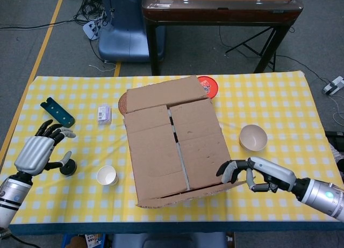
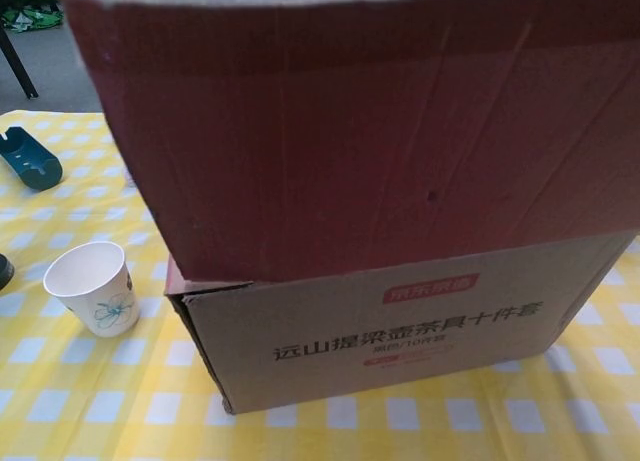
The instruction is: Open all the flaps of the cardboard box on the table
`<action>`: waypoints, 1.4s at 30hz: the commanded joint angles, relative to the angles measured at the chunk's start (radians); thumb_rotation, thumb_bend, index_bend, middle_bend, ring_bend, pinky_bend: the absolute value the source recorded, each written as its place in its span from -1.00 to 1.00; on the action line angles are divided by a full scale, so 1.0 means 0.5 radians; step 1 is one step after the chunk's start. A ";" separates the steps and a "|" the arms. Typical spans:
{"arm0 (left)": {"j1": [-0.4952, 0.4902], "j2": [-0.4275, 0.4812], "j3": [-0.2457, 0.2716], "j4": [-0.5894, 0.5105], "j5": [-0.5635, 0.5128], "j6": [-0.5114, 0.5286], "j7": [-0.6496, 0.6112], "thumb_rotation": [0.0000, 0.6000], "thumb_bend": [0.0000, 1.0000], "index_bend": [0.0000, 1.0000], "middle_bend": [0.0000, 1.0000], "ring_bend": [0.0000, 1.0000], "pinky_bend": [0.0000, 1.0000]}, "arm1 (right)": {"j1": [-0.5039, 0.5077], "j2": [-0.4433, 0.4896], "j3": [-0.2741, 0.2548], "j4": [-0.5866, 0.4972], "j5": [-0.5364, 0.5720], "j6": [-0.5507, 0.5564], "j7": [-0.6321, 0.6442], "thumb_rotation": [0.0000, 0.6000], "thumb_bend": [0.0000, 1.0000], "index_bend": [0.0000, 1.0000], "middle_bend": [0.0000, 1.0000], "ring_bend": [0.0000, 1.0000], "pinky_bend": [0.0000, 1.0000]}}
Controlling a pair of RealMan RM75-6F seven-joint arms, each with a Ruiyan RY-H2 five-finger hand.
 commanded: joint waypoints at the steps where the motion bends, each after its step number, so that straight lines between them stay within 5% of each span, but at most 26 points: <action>1: -0.002 -0.002 0.000 -0.002 -0.002 -0.002 0.001 0.80 -0.13 -0.25 -0.48 -0.72 -1.00 | 0.093 0.004 -0.109 0.146 -0.146 0.083 0.190 1.00 1.00 -0.20 -0.44 -0.48 -0.16; 10: -0.019 -0.005 -0.007 -0.001 -0.005 -0.016 0.011 0.80 -0.13 -0.25 -0.48 -0.72 -1.00 | 0.070 -0.024 -0.116 0.121 0.106 0.004 -0.066 1.00 1.00 -0.20 -0.44 -0.48 -0.15; 17: -0.099 -0.026 -0.015 0.003 0.136 -0.073 -0.028 0.80 -0.13 -0.25 -0.48 -0.72 -1.00 | -0.078 -0.071 0.010 -0.037 0.665 -0.151 -0.812 1.00 0.96 -0.22 -0.44 -0.48 -0.21; 26: -0.376 -0.130 -0.038 0.066 0.517 -0.247 -0.271 0.80 -0.13 -0.26 -0.48 -0.73 -1.00 | -0.231 -0.225 0.207 -0.181 1.335 -0.152 -1.668 1.00 0.52 -0.32 -0.50 -0.54 -0.28; 29: -0.495 -0.188 -0.051 0.081 0.581 -0.345 -0.304 0.63 -0.13 -0.28 -0.48 -0.73 -1.00 | -0.256 -0.259 0.242 -0.200 1.438 -0.158 -1.782 1.00 0.50 -0.32 -0.50 -0.54 -0.28; 32: -0.620 -0.245 -0.074 0.070 0.585 -0.472 -0.307 0.22 -0.13 -0.32 -0.48 -0.73 -1.00 | -0.280 -0.287 0.275 -0.209 1.508 -0.156 -1.854 1.00 0.50 -0.32 -0.50 -0.54 -0.29; 42: -0.919 -0.479 -0.194 0.072 0.434 -0.704 -0.181 0.01 -0.12 -0.34 -0.50 -0.78 -1.00 | -0.348 -0.295 0.344 -0.223 1.605 -0.192 -1.941 1.00 0.50 -0.32 -0.50 -0.54 -0.30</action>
